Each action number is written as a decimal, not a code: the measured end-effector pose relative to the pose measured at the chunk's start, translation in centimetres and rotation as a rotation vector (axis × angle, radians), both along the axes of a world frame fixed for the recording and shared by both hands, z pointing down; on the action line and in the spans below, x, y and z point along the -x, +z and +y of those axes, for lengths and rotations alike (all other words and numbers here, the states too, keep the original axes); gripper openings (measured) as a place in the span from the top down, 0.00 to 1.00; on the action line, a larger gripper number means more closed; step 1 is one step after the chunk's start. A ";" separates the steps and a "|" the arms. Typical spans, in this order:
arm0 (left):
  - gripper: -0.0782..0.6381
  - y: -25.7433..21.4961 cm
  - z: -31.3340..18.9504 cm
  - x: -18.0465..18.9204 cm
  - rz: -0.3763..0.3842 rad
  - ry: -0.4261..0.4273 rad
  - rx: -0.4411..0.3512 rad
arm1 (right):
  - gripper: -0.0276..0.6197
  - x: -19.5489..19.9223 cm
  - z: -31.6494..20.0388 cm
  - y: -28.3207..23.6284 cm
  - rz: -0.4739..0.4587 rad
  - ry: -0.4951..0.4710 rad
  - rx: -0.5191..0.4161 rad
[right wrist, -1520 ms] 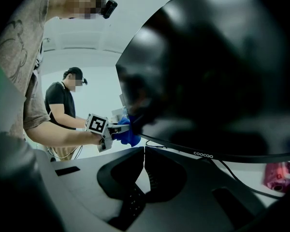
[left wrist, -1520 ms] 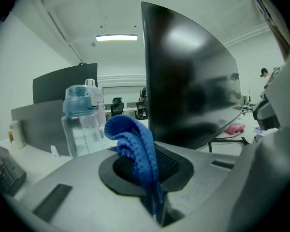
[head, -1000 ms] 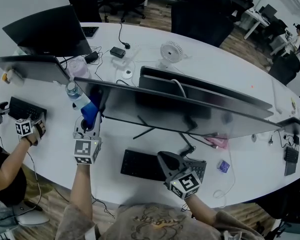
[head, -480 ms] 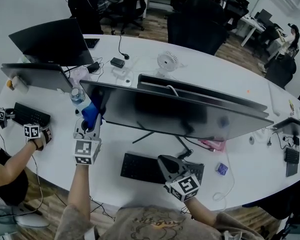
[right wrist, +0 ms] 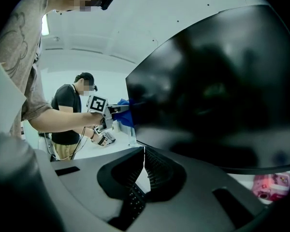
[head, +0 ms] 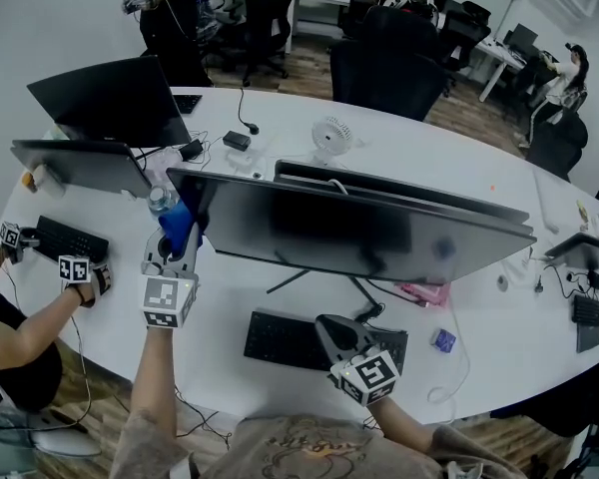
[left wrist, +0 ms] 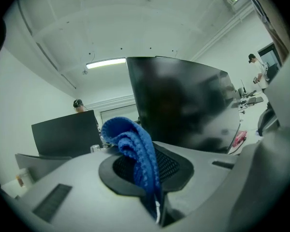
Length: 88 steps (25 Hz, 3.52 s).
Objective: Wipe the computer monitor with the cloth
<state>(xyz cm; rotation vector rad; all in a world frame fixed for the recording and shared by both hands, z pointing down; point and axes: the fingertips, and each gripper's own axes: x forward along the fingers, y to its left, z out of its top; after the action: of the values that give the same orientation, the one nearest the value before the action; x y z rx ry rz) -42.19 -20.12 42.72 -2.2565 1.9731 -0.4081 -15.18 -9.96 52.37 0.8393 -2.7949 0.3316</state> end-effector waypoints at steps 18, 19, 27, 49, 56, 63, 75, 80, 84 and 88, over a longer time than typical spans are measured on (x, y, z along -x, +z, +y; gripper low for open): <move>0.83 -8.5 0.3 -0.4 -0.024 0.012 -0.153 | 0.93 -0.4 1.5 -1.5 -0.023 0.005 -0.036; 0.82 -8.9 0.3 -0.4 -0.025 0.013 -0.160 | 0.92 -0.5 1.6 -1.6 -0.025 0.006 -0.039; 0.82 -12.9 0.9 -0.5 -0.033 0.022 -0.236 | 0.92 -0.8 2.5 -2.1 -0.028 0.006 -0.060; 0.83 -17.3 0.6 -2.3 -0.116 0.040 -0.292 | 0.92 -2.9 3.3 -2.9 -0.047 0.033 -0.073; 0.82 -17.4 0.9 -3.3 -0.120 0.042 -0.269 | 0.92 -3.8 3.3 -3.1 -0.049 0.012 -0.075; 0.83 -17.1 0.7 -7.1 -0.134 0.093 -0.249 | 0.92 -5.2 3.6 -2.9 -0.044 -0.020 -0.076; 0.82 -17.4 -0.4 -12.8 -0.126 0.151 -0.231 | 0.92 -10.0 3.0 -3.6 -0.057 0.022 -0.075; 0.82 -17.3 -0.7 -15.4 -0.127 0.163 -0.231 | 0.92 -12.0 2.9 -3.4 -0.056 0.024 -0.077; 0.82 -17.3 -0.7 -18.3 -0.127 0.182 -0.232 | 0.92 -13.9 2.9 -3.7 -0.061 0.031 -0.079; 0.82 -17.1 -0.9 -21.0 -0.122 0.204 -0.238 | 0.92 -16.1 3.0 -3.7 -0.059 0.041 -0.087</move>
<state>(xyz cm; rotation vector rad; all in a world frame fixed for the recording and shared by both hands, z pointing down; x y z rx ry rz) -21.20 -20.98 25.66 -2.1965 1.6197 -0.2655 0.95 -6.96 48.71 0.9209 -2.8679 0.2463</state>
